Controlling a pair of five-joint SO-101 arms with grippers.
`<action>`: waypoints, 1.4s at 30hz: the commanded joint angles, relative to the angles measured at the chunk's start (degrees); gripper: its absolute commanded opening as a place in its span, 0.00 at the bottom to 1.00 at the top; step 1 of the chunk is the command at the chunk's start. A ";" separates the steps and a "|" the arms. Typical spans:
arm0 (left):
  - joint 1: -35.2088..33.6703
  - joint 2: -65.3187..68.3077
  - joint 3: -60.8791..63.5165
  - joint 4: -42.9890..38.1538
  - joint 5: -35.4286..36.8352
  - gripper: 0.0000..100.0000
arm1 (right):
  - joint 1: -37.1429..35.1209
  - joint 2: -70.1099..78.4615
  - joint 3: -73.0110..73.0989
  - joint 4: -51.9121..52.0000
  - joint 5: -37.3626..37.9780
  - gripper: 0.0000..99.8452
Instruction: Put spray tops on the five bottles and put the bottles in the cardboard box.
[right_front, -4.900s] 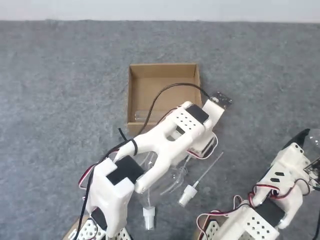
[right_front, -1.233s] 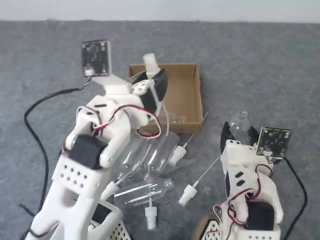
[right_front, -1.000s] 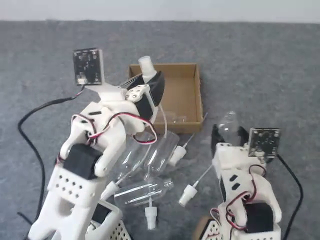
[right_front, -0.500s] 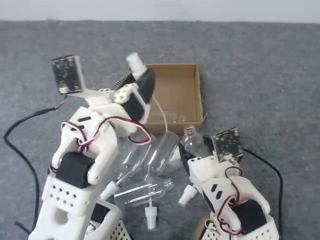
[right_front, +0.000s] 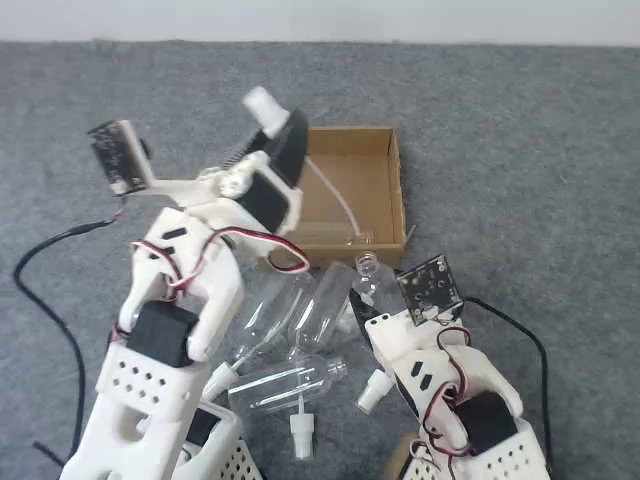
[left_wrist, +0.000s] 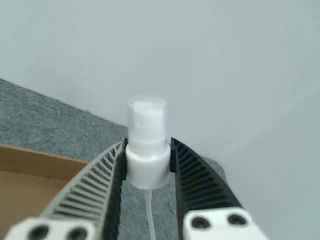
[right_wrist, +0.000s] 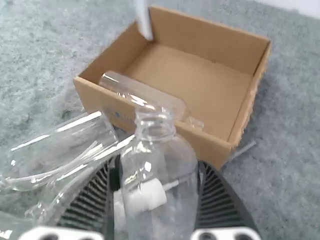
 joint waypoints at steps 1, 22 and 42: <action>3.25 -1.23 0.22 -2.20 0.62 0.01 | -0.48 -1.10 -0.70 -2.51 1.85 0.01; 3.43 -1.23 4.18 -2.29 -0.26 0.01 | 2.07 -1.10 -1.23 -3.47 1.58 0.01; 3.96 -1.14 11.82 -10.29 -0.62 0.01 | 2.15 -1.10 -1.14 -3.30 1.58 0.01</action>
